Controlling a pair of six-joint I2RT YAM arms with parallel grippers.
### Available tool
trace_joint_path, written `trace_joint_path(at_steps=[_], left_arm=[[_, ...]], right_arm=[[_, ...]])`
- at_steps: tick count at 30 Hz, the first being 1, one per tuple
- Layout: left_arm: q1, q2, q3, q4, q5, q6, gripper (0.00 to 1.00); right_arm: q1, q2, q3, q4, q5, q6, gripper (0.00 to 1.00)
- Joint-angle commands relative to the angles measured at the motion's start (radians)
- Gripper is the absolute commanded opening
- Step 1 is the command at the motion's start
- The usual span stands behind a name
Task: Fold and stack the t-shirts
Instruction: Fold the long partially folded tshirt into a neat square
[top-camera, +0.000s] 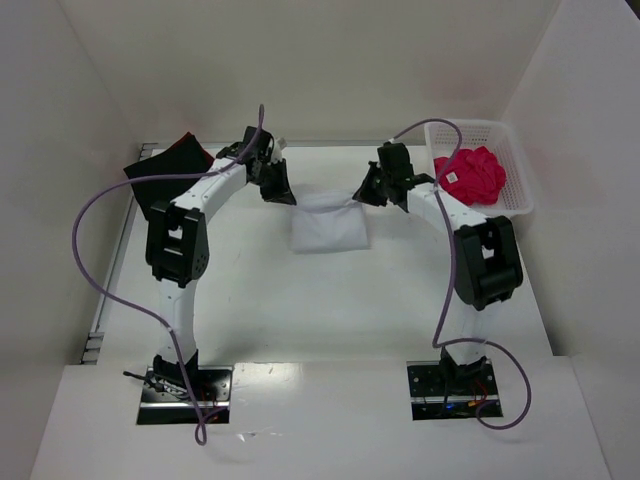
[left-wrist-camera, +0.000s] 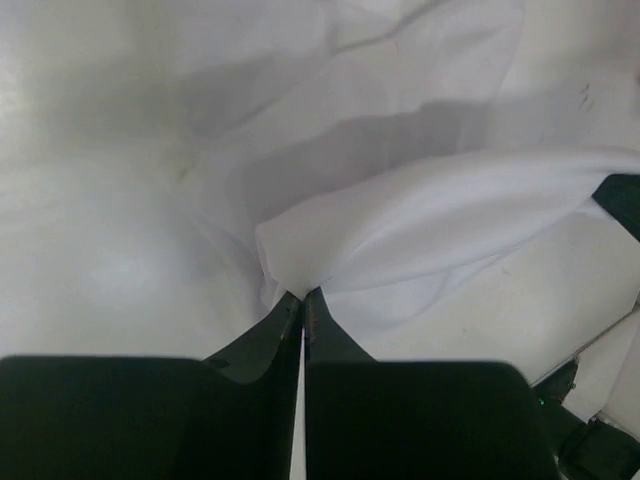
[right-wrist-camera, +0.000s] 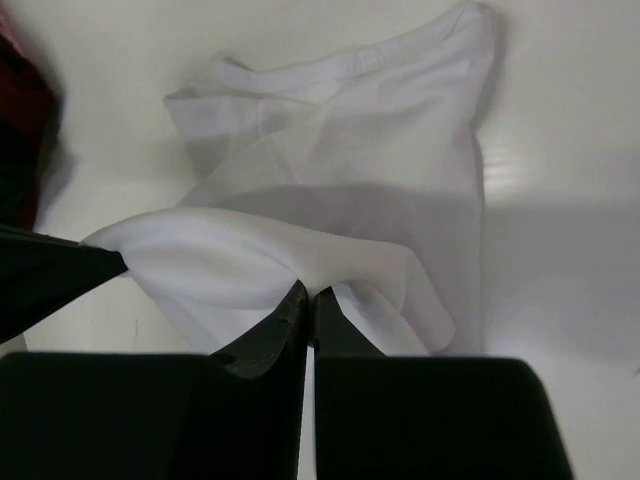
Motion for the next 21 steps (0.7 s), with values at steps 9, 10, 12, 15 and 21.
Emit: trace_joint_path(at_steps=[9,10,12,15,21], left_arm=[[0.064,0.369,0.567,-0.05,0.098,0.035,0.11],[0.064,0.407,0.618,-0.066,0.114,0.035,0.2],[0.073,0.485,0.82,-0.141,0.1,0.026,0.81],[0.073,0.611,1.04,-0.235,0.038,0.013,1.0],[0.081,0.546,1.049,-0.272,-0.06,0.058,1.0]], right_arm=[[-0.09,0.376,0.48,0.035,0.01,-0.051,0.09],[-0.091,0.401,0.527,0.034,0.01,-0.051,0.16],[-0.091,0.452,0.572,0.034,0.023,-0.051,0.47],[-0.1,0.479,0.642,0.006,0.043,-0.064,0.98],[-0.109,0.43,0.627,-0.008,0.054,-0.133,1.0]])
